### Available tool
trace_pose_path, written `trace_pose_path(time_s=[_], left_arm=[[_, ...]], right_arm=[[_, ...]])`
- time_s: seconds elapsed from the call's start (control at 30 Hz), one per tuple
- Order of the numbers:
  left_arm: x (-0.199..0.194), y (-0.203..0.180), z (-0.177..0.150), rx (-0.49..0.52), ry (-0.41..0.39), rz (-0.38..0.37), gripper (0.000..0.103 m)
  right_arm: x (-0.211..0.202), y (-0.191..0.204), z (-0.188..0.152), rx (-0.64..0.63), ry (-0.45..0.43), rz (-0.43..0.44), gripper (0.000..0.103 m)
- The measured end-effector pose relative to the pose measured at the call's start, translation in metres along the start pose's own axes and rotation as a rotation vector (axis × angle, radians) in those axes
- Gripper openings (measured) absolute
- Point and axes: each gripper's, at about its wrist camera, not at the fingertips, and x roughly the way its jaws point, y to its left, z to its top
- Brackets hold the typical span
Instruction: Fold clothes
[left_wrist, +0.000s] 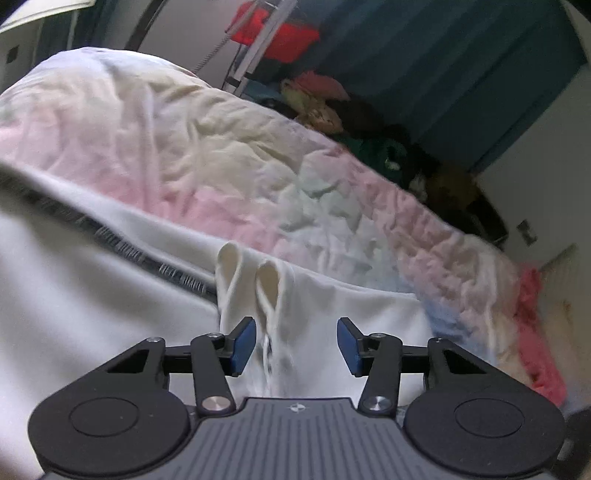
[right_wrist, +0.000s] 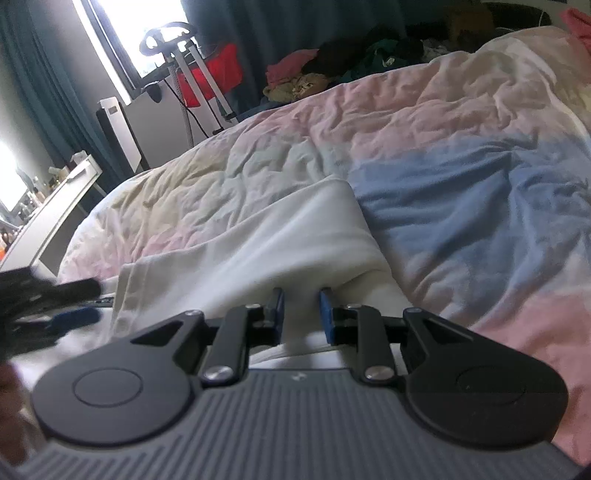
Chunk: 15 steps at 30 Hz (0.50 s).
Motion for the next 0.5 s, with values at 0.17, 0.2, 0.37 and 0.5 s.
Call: trace_pose_path(time_s=[0.17,0.2,0.37,0.5], left_arm=[[0.044,-0.002,0.008,0.069,0.042,0.040,0.026],[0.047,0.001,0.010,0.056,0.046,0.043,0.013],[0.026,0.014,0.021,-0.054,-0.027,-0.008,0.006],[0.005,0.007,0.026,0.002,-0.082,0.024,0.006]], right_arm=[[0.011,0.002,-0.003,-0.037,-0.015,-0.025,0.025],[0.014,0.003,-0.003,-0.048,-0.015,-0.036,0.025],[0.023,0.015,-0.005,-0.133,-0.033,-0.071,0.025],[0.029,0.022,-0.008,-0.175,-0.035,-0.069,0.024]])
